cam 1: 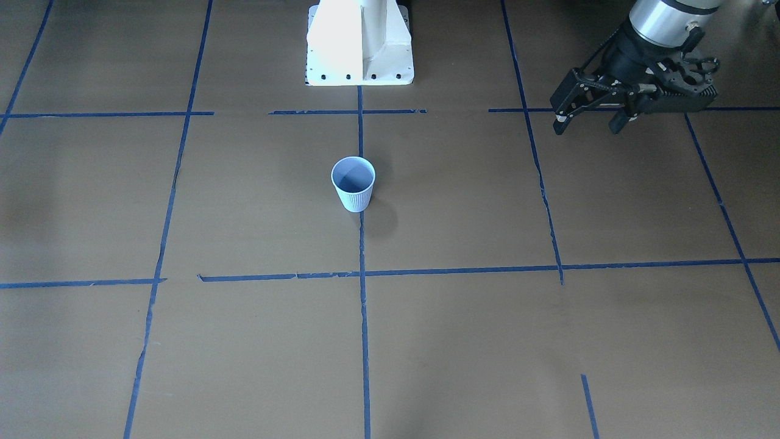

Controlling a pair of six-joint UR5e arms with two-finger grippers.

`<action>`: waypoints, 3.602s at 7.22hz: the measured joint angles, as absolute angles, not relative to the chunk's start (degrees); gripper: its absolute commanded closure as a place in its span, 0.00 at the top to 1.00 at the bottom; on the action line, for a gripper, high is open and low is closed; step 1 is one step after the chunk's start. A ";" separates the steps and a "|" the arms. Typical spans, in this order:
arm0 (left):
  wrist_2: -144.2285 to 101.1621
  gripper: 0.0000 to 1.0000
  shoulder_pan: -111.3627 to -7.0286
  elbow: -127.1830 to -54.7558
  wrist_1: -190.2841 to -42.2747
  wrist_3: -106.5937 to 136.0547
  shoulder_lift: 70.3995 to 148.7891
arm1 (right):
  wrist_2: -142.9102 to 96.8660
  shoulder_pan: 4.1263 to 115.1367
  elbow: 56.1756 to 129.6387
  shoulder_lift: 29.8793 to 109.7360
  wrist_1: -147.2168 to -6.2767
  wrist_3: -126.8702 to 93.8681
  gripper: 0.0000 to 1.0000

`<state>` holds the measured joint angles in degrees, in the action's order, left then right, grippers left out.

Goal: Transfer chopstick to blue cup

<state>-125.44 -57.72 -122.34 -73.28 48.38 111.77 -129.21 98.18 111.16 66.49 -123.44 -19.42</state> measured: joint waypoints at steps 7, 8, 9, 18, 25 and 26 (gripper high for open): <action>-125.57 1.00 -71.24 -117.88 -73.48 14.77 101.40 | -111.87 56.45 119.19 41.79 -123.08 -63.66 0.00; -125.59 1.00 -72.38 -117.45 -73.55 12.65 100.44 | -104.07 48.73 118.98 41.05 -119.92 -67.13 0.00; -125.64 1.00 -72.91 -117.26 -73.61 11.63 99.62 | -97.18 42.35 118.33 40.40 -118.18 -68.54 0.00; -125.77 1.00 -73.28 -117.08 -73.65 11.60 97.82 | -88.34 30.07 106.78 37.81 -109.34 -70.77 1.00; -126.32 1.00 -77.46 -113.83 -73.82 9.01 97.82 | -98.86 38.90 117.87 47.25 -109.59 -62.88 1.00; -127.97 1.00 -79.79 -111.30 -73.75 5.73 97.82 | -104.62 44.11 120.14 51.91 -109.41 -55.38 1.00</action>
<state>-127.97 -79.79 -111.30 -73.75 5.73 97.82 -104.62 44.11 120.14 51.91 -109.41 -55.38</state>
